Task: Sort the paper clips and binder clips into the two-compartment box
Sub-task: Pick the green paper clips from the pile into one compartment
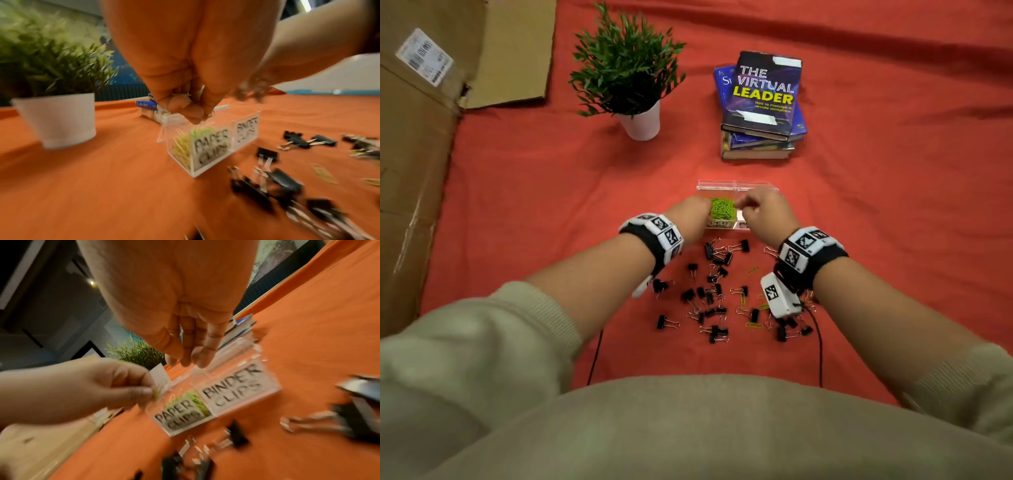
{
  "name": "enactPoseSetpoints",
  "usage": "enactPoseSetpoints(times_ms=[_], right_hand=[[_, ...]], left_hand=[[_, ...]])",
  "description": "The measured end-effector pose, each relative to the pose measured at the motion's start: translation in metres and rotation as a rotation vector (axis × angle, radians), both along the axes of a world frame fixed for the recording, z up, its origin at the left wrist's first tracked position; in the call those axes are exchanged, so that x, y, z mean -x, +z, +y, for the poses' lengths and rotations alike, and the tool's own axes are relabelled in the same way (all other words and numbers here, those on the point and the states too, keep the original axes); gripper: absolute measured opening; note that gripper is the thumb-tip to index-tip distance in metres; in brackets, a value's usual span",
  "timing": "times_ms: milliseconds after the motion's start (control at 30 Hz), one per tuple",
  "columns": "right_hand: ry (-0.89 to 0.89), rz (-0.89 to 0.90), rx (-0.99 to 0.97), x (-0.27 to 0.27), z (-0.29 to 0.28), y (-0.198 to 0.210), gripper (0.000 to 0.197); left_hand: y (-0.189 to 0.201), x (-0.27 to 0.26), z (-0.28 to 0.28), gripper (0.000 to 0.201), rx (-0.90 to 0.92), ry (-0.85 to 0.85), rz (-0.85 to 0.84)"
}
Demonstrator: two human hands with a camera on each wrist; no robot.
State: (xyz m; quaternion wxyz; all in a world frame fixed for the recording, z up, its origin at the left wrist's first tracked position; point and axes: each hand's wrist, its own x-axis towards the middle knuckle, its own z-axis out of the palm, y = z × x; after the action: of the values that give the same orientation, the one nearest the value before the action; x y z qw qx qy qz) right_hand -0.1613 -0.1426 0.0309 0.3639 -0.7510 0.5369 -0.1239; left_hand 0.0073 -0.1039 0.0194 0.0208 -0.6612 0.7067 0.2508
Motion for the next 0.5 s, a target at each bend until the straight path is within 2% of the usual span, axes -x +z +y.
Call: enactPoseSetpoints(times_ms=[167, 267, 433, 500], right_hand=[[0.23, 0.287, -0.128, 0.045, 0.042, -0.031, 0.017], [0.304, 0.343, -0.096, 0.053, 0.058, -0.051, 0.019], [0.305, 0.355, 0.002, 0.056, 0.07, -0.069, 0.016], [0.319, 0.366, 0.037, 0.059, 0.073, -0.072, 0.014]], left_hand=[[0.003, 0.009, -0.039, 0.022, -0.017, -0.093, -0.182], [-0.001, 0.016, -0.043, 0.026, -0.026, -0.113, -0.211], [0.0, 0.018, -0.034, 0.028, 0.032, -0.068, -0.117], [-0.001, 0.018, -0.023, 0.026, 0.109, -0.037, -0.053]])
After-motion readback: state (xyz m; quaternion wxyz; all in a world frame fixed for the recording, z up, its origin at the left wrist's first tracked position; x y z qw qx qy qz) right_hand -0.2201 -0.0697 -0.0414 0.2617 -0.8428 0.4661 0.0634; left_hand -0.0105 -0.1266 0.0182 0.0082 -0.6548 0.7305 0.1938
